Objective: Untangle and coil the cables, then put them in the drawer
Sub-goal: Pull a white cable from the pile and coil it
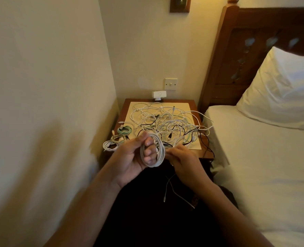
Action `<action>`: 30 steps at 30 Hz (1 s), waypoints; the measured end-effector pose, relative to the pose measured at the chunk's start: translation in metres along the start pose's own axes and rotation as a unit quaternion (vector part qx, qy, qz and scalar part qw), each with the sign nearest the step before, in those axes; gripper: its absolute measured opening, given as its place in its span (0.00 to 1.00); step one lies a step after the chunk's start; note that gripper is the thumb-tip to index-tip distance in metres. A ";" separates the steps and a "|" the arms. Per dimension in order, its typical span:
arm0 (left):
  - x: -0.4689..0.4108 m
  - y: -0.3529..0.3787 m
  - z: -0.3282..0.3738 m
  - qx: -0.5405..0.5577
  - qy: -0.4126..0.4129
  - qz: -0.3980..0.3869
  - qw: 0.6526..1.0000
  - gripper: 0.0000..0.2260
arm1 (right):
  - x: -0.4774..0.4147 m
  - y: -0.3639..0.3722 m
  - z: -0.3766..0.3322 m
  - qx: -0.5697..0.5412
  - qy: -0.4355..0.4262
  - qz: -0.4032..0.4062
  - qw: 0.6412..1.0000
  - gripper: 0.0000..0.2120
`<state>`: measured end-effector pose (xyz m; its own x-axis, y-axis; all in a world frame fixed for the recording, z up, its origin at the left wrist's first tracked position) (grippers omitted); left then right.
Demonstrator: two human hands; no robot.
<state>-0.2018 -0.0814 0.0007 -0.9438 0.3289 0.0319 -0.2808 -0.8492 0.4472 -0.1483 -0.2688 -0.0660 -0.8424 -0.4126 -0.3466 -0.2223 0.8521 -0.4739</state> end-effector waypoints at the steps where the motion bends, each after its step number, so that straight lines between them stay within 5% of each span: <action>1: 0.000 0.003 -0.007 0.015 -0.004 -0.001 1.000 0.17 | 0.002 0.000 -0.003 -0.069 0.036 0.023 0.997 0.08; 6: 0.002 0.014 -0.029 -0.041 -0.007 0.093 0.995 0.16 | 0.007 -0.002 -0.024 -0.407 0.165 0.112 0.891 0.07; 12: 0.008 0.015 -0.042 -0.226 -0.008 0.208 0.952 0.17 | 0.021 0.011 -0.012 -0.424 0.212 0.060 0.878 0.09; 21: 0.014 0.013 -0.049 -0.302 -0.019 0.251 0.920 0.17 | 0.032 0.012 -0.017 -0.553 0.311 -0.030 0.773 0.13; 26: 0.014 0.021 -0.046 -0.360 0.006 0.233 0.903 0.15 | 0.026 0.009 -0.032 -0.335 0.286 -0.067 0.895 0.13; 30: 0.016 0.014 -0.047 -0.475 0.020 0.265 0.839 0.14 | 0.025 0.012 -0.039 -0.166 0.261 -0.100 0.946 0.08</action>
<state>-0.2290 -0.1080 -0.0346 -0.9795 -0.1978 -0.0370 0.1865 -0.8233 -0.5361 -0.1913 -0.2565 -0.0492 -0.8753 -0.4351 0.2112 -0.4721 0.8633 -0.1782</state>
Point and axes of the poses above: each hand's wrist, its own x-axis away from the middle knuckle, its own y-axis out of the palm, z = x × y, the point moved 1 cm from there along -x, towards the middle knuckle, and after that the axes turned 15 degrees about -x, right-handed, at the moved point
